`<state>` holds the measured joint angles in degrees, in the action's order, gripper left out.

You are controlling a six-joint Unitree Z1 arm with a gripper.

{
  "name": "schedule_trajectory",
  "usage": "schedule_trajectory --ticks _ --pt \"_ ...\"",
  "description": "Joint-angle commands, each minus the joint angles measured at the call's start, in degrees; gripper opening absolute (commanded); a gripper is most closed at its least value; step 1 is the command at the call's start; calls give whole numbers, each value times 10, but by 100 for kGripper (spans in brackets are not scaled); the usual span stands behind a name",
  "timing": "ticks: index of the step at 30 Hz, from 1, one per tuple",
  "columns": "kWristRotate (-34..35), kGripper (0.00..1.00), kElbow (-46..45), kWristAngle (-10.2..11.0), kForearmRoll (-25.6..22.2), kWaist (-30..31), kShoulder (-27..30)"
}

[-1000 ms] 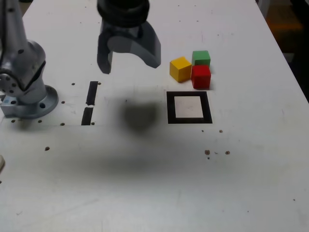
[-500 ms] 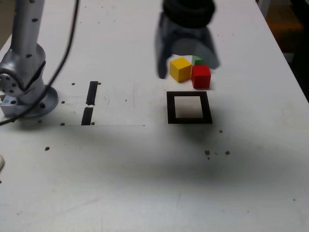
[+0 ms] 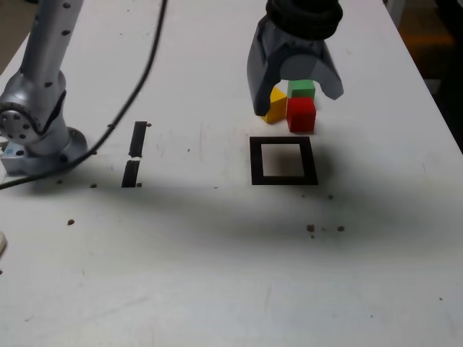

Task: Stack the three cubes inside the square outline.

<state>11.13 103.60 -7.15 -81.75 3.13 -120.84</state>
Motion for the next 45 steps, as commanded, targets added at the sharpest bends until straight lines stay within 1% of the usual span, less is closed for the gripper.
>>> schedule_trajectory --ticks 1,4,7,10,13,19,28,33,45 --pt "-2 100 11 -7 1 -1 -17" --pt "-4 100 20 -12 3 -4 -34" --pt "-6 100 22 -10 6 -7 -42" --pt "-8 100 20 -3 8 -10 -45" --pt "-15 100 13 7 21 -17 -46" --pt "-40 100 1 14 54 -26 -49" --pt "-54 100 9 35 59 -34 -61" --pt "-58 100 15 37 59 -35 -71" --pt "-60 100 23 32 59 -35 -86"
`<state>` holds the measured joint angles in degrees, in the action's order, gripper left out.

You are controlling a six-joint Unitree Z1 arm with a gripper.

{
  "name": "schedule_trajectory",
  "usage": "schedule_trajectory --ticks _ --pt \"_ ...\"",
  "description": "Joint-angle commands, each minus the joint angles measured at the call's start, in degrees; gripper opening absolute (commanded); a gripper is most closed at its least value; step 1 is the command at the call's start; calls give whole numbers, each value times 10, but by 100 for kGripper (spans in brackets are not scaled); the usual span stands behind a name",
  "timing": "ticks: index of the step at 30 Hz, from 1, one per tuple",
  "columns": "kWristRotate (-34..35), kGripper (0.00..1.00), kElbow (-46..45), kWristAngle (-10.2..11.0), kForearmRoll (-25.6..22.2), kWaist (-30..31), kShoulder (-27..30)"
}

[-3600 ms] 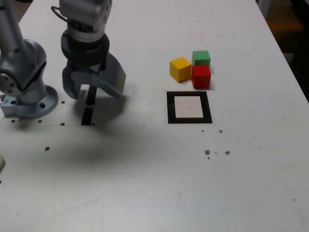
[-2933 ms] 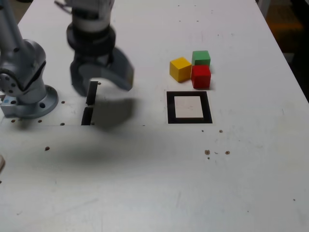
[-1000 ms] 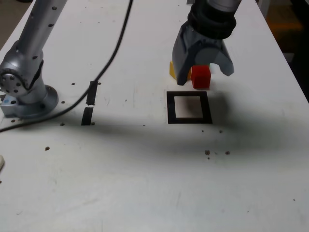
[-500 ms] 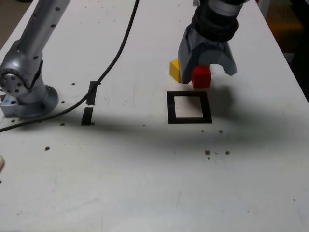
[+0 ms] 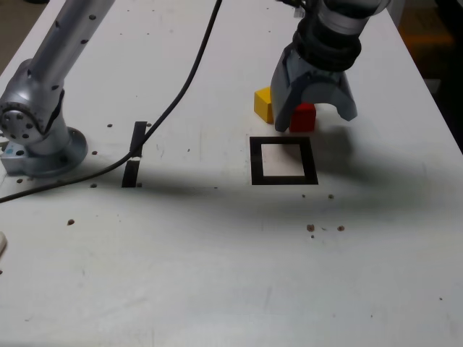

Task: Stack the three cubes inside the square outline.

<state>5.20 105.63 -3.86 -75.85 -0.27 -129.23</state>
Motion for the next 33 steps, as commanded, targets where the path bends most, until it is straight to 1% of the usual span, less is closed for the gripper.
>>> schedule_trajectory --ticks 1,11,20,23,27,30,33 --pt "-1 100 3 0 0 -2 -2" --pt "-3 100 6 7 3 -12 -13" --pt "-14 98 13 23 2 -17 -17" --pt "-16 94 21 30 -5 -17 -21" --pt "-25 85 32 37 -15 -17 -28" --pt "-31 75 37 43 -19 -17 -31" --pt "-33 62 39 47 -19 -17 -31"
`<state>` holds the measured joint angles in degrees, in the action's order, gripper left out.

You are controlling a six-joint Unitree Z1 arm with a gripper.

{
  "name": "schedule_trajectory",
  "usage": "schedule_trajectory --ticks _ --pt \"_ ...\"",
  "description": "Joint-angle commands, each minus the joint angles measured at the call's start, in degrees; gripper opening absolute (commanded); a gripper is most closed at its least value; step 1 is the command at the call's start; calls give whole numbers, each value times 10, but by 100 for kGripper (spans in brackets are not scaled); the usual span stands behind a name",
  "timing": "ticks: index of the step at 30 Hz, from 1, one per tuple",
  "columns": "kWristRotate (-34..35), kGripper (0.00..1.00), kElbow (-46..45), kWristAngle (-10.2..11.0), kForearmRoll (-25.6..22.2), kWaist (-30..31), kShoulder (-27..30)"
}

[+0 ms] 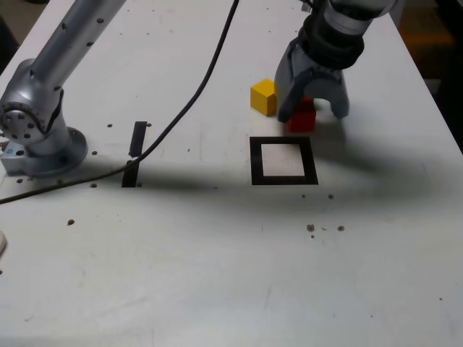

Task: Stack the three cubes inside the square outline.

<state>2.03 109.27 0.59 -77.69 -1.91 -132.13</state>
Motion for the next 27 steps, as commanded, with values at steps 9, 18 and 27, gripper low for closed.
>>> schedule_trajectory --ticks 9,18,27 --pt "-2 47 -2 1 7 1 -2" --pt "-16 34 -6 -22 8 -5 -1" --pt "-10 23 39 -31 -53 5 22"
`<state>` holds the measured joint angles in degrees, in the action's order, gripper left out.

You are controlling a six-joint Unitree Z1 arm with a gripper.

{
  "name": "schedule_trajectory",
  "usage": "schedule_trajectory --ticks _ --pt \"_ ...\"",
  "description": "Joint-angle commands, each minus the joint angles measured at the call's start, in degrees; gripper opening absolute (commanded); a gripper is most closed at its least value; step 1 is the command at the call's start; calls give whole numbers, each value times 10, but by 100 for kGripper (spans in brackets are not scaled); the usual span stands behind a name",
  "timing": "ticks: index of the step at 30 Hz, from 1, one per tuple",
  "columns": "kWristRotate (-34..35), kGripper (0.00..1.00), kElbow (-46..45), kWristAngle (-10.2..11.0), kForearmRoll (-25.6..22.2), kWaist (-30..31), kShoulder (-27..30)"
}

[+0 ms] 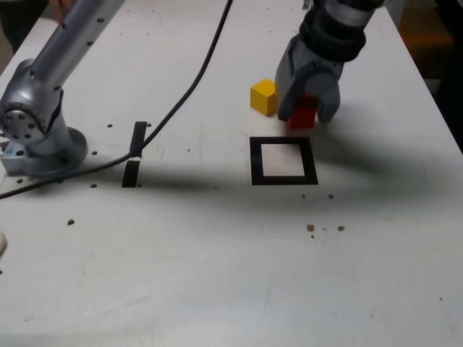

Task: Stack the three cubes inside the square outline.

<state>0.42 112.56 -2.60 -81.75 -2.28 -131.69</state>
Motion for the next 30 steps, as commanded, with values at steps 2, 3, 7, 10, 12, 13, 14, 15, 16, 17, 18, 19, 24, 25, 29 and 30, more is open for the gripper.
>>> schedule_trajectory --ticks 2,3,7,10,12,13,14,15,16,17,18,19,24,25,29,30 --pt "18 23 7 5 -25 19 37" --pt "25 23 4 7 -29 25 49" --pt "60 23 -35 17 -23 53 97" --pt "89 23 -86 17 3 83 124" --pt "105 23 -124 13 33 104 133" --pt "111 23 -146 11 52 114 135" --pt "115 23 -162 9 67 120 136" --pt "118 23 -178 6 82 125 137" --pt "121 23 -193 4 96 128 138" --pt "123 23 -208 1 110 131 140" --pt "124 23 -222 -1 122 132 144" --pt "125 23 -233 -3 132 133 149" --pt "127 23 -263 -7 160 134 173" --pt "127 23 -264 -8 162 134 174" --pt "127 23 -256 -10 160 134 166" --pt "127 23 -252 -10 158 134 163"
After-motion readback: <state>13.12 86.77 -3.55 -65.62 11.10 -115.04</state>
